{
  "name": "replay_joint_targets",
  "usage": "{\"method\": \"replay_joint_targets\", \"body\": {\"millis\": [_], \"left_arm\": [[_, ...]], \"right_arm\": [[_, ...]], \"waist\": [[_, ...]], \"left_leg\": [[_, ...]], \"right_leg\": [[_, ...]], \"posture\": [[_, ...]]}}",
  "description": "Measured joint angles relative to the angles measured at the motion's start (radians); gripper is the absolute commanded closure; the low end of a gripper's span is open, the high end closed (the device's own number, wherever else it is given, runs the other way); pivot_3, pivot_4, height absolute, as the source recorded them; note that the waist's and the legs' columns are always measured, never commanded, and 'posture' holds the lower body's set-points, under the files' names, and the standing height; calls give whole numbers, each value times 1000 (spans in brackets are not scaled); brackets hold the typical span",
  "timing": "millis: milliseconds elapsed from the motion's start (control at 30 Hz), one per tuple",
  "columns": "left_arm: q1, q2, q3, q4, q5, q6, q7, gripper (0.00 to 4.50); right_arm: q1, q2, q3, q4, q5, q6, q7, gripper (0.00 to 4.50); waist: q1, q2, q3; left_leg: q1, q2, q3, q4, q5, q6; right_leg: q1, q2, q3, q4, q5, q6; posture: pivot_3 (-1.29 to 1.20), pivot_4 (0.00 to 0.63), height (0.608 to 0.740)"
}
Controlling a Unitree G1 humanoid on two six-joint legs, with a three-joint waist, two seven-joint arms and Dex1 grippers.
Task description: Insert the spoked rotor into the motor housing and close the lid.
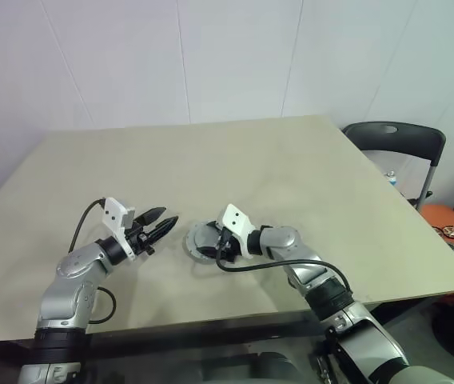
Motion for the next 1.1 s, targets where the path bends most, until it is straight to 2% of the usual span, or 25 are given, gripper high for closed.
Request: {"method": "replay_joint_targets", "body": {"millis": [400,1100], "left_arm": [[2,-17,0,0,1,-9,14,2156],[12,-18,0,0,1,-21,14,2156]], "right_arm": [[-37,-18,0,-35,8,144,65,1278],[-21,63,-65,16,28,123,-41,1278]], "waist": [[2,0,0],[-4,1,1]], "left_leg": [[-1,0,0,-1,-1,2],[-2,1,-1,0,-1,1]], "right_leg": [[0,-1,0,-2,0,0],[-2,0,0,-1,0,1]], "posture": [[0,0,740],[0,0,740]]}}
